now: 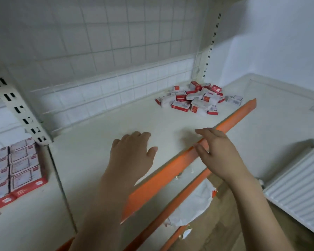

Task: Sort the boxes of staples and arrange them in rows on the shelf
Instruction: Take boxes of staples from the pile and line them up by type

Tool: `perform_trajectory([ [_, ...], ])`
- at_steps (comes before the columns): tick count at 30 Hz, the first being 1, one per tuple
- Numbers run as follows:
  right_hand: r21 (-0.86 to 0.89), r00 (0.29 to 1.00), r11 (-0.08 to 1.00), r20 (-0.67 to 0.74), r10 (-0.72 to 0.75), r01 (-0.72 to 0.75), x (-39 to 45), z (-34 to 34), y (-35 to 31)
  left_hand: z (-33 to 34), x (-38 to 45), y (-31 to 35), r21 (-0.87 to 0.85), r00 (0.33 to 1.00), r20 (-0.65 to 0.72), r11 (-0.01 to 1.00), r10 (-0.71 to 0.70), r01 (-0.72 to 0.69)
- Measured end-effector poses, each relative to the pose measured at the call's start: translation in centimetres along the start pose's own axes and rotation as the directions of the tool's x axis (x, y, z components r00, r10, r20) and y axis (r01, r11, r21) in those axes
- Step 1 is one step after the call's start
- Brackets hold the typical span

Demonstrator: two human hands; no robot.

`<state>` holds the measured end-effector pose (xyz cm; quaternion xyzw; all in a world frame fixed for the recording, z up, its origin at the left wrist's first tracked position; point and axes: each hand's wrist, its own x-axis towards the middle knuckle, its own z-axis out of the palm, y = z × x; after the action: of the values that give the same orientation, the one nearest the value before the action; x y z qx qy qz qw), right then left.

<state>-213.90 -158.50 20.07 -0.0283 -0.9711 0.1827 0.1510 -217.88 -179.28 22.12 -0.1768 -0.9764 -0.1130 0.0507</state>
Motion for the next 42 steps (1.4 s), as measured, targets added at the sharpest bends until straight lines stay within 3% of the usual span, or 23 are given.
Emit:
perform_trajectory([
  [8,0.03,0.996,0.996,-0.02,0.09,-0.089,4.0,0.5,3.0,0.6,9.2,1.8,0.069,0.99,0.018,0.988,0.139,-0.14],
  [15,0.033,0.985,0.985,-0.043,0.169,-0.168,5.9,-0.4,7.8,3.8,18.1,2.7,0.075,0.995,0.002,0.992,0.1,-0.1],
  [23,0.017,0.995,0.995,-0.03,0.1,-0.1,7.6,-0.6,11.0,6.3,25.2,4.0,0.174,0.998,-0.007,0.983,0.066,-0.064],
  [30,0.02,0.998,0.998,-0.003,0.06,-0.06,8.4,-0.4,12.8,7.6,27.0,4.8,0.186,0.999,0.032,0.982,0.015,-0.021],
  [42,-0.072,0.991,0.99,0.067,-0.117,0.122,16.4,-0.3,13.1,5.4,22.9,4.2,-0.041,0.976,-0.213,0.998,-0.046,0.038],
])
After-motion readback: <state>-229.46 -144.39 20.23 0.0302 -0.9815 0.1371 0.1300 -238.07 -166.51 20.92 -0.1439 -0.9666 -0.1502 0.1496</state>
